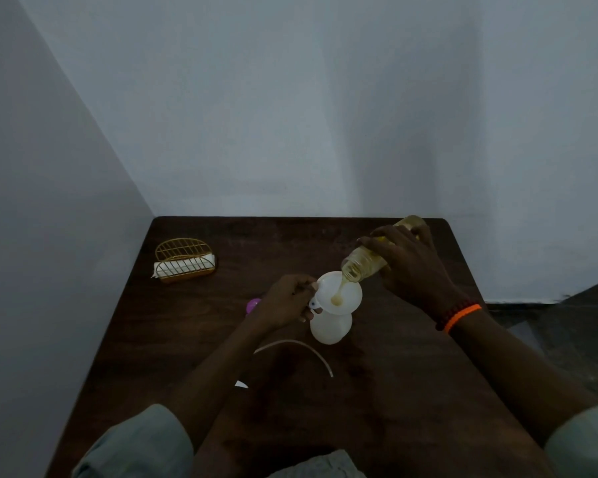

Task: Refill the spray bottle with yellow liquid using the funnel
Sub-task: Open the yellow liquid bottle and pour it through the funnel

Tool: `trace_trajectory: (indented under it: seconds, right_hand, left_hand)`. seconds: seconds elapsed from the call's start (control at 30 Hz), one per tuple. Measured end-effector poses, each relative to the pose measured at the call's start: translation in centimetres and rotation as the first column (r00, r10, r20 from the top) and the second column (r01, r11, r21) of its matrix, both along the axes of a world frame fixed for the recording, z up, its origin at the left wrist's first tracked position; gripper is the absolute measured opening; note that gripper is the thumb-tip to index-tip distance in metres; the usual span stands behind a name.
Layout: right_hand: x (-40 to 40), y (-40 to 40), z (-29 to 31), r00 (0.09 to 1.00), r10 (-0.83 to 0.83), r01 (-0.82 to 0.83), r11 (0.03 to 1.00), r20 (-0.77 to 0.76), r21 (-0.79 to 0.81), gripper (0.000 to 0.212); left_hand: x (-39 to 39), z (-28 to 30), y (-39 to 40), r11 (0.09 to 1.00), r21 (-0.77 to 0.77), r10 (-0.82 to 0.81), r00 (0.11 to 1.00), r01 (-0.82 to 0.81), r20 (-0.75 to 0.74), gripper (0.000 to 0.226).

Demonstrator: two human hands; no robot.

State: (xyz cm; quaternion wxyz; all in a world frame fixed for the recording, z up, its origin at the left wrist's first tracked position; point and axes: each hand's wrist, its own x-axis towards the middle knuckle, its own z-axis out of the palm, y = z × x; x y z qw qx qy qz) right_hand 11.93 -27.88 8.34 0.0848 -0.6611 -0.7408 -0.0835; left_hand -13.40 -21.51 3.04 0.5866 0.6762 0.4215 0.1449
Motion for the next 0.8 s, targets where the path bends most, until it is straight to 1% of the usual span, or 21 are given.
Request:
trace_trajectory:
  seconds: [0.13,0.33,0.67,0.8]
  right_hand:
    - [-0.08,-0.03,0.15,1.0,0.009,-0.009,1.0,0.0,0.012,0.066]
    - [-0.04,-0.03,0.19,1.0,0.012,-0.012,1.0,0.007,0.013,0.069]
    - [0.01,-0.18,0.05,1.0,-0.002,0.002,1.0,0.028,0.003,0.067]
    - [0.01,-0.18,0.24,0.999,-0.003,0.002,1.0,0.032,0.023,0.065]
  left_hand:
    - [0.01,-0.29,0.13,1.0,0.005,-0.005,1.0,0.005,0.004,0.027]
    - [-0.01,-0.4,0.18,1.0,0.027,-0.01,1.0,0.01,0.0,0.026]
    - [-0.02,-0.55,0.21,1.0,0.012,-0.006,1.0,0.006,0.011,0.025]
    - [0.0,-0.73,0.33,1.0,0.02,-0.013,1.0,0.013,0.013,0.026]
